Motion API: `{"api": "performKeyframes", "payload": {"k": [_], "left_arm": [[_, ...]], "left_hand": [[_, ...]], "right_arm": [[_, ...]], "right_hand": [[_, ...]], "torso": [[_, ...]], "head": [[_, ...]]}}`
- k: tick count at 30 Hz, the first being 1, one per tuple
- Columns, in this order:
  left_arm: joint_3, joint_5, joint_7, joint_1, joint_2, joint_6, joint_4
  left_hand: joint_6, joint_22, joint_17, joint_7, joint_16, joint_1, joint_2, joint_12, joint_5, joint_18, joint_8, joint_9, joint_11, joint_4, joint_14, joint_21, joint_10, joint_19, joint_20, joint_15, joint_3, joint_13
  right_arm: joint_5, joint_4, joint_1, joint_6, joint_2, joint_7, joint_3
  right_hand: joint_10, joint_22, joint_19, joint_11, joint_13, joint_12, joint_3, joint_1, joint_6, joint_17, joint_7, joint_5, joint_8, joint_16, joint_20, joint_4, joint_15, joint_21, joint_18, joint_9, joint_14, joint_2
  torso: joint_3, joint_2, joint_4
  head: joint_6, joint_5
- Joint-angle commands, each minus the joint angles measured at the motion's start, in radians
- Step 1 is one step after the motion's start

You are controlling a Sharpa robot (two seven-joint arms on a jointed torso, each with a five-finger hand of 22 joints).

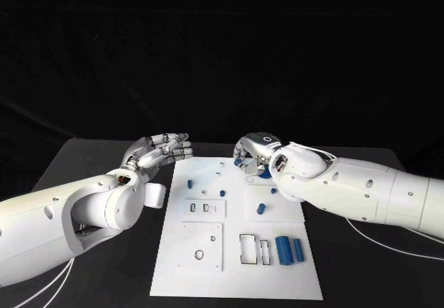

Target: Assemble the parts on the task board

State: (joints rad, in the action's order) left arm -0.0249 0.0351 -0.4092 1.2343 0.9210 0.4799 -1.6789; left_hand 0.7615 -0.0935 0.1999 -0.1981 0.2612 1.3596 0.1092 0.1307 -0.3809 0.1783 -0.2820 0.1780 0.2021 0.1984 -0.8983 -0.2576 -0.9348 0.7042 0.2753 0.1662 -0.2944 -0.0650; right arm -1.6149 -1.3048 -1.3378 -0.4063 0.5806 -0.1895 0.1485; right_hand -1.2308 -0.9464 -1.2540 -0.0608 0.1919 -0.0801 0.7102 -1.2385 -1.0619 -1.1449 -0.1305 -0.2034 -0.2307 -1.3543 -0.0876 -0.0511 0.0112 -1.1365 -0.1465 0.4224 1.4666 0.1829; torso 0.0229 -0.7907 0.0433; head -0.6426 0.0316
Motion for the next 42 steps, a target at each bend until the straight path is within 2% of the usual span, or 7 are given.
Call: {"api": "performKeyframes", "payload": {"k": [1, 4, 11, 24, 31, 42], "left_arm": [[0.001, 0.002, -0.003, 0.001, -0.004, -0.019, -0.004], [0.001, 0.002, -0.004, 0.001, -0.006, -0.020, -0.006], [0.001, 0.002, -0.004, 0.001, -0.007, -0.022, -0.007], [0.001, 0.002, -0.003, 0.002, -0.008, -0.022, -0.006], [0.001, 0.002, -0.003, 0.002, -0.008, -0.022, -0.007], [0.001, 0.002, -0.001, 0.002, -0.006, -0.024, -0.008]], "left_hand": [[-0.005, 0.002, 0.002, -0.038, -0.008, 0.009, 0.000, -0.006, -0.004, 0.002, 0.007, -0.001, 0.001, -0.001, 0.009, 0.004, 0.006, 0.002, 0.002, 0.001, -0.007, 0.000], [-0.005, 0.003, 0.002, -0.039, -0.010, 0.008, 0.001, -0.007, -0.004, 0.002, 0.007, -0.001, 0.002, -0.002, 0.011, 0.006, 0.006, -0.001, 0.002, 0.002, -0.009, 0.000], [-0.005, 0.005, 0.002, -0.039, -0.011, 0.007, 0.002, -0.009, -0.004, 0.001, 0.007, -0.001, 0.002, -0.003, 0.013, 0.008, 0.005, -0.004, 0.003, 0.003, -0.012, -0.001], [-0.006, 0.006, 0.002, -0.039, -0.013, 0.006, 0.002, -0.010, -0.003, 0.001, 0.008, -0.001, 0.003, -0.003, 0.015, 0.009, 0.005, -0.006, 0.003, 0.003, -0.013, -0.001], [-0.006, 0.006, 0.002, -0.039, -0.013, 0.006, 0.002, -0.010, -0.003, 0.001, 0.008, -0.001, 0.003, -0.003, 0.015, 0.009, 0.005, -0.006, 0.003, 0.003, -0.013, -0.001], [-0.006, 0.006, 0.002, -0.040, -0.013, 0.005, 0.003, -0.011, -0.003, 0.001, 0.008, -0.001, 0.003, -0.004, 0.015, 0.010, 0.006, -0.007, 0.003, 0.004, -0.014, 0.000]], "right_arm": [[-0.007, 0.023, -0.002, -0.049, -0.023, -0.020, -0.001], [-0.006, 0.038, -0.003, -0.048, -0.042, -0.017, -0.001], [0.004, 0.064, 0.000, -0.034, -0.078, -0.005, -0.001], [0.012, 0.086, 0.008, -0.016, -0.115, 0.003, -0.001], [0.015, 0.100, 0.019, -0.006, -0.127, 0.006, -0.001], [0.010, 0.117, 0.024, 0.003, -0.130, -0.004, -0.001]], "right_hand": [[0.001, -0.004, -0.006, -0.005, -0.001, 0.007, 0.012, 0.001, 0.000, -0.005, 0.006, 0.001, -0.030, -0.006, -0.002, 0.003, 0.002, -0.007, 0.018, 0.076, 0.030, 0.000], [0.002, -0.007, -0.007, -0.005, -0.001, 0.008, 0.013, 0.002, 0.001, -0.008, 0.006, 0.002, -0.030, -0.008, -0.002, 0.003, 0.002, -0.009, 0.019, 0.078, 0.030, 0.001], [0.009, -0.020, -0.009, -0.008, -0.002, 0.012, 0.016, 0.005, 0.009, -0.024, 0.003, 0.009, -0.029, -0.019, -0.004, 0.003, -0.001, -0.018, 0.021, 0.083, 0.033, 0.006], [0.011, -0.022, -0.009, -0.009, -0.003, 0.013, 0.017, 0.006, 0.011, -0.026, 0.002, 0.010, -0.029, -0.021, -0.005, 0.003, -0.001, -0.020, 0.021, 0.085, 0.034, 0.008], [0.013, -0.024, -0.008, -0.010, -0.003, 0.013, 0.018, 0.008, 0.014, -0.030, 0.002, 0.011, -0.028, -0.024, -0.006, 0.003, -0.002, -0.021, 0.021, 0.086, 0.034, 0.008], [0.014, -0.023, -0.007, -0.011, -0.003, 0.014, 0.018, 0.009, 0.016, -0.035, 0.001, 0.012, -0.028, -0.027, -0.006, 0.004, -0.003, -0.020, 0.021, 0.087, 0.035, 0.009]], "torso": [[0.0008, -0.003, 0.0020], [0.0015, -0.003, 0.0036], [0.0044, -0.006, 0.0085], [0.0065, -0.009, 0.0100], [0.0048, -0.011, 0.0073], [0.0047, -0.012, 0.0074]], "head": [[0.001, 0.001], [-0.001, 0.000], [0.003, 0.000], [0.005, -0.006], [0.006, -0.009], [0.004, -0.011]]}}
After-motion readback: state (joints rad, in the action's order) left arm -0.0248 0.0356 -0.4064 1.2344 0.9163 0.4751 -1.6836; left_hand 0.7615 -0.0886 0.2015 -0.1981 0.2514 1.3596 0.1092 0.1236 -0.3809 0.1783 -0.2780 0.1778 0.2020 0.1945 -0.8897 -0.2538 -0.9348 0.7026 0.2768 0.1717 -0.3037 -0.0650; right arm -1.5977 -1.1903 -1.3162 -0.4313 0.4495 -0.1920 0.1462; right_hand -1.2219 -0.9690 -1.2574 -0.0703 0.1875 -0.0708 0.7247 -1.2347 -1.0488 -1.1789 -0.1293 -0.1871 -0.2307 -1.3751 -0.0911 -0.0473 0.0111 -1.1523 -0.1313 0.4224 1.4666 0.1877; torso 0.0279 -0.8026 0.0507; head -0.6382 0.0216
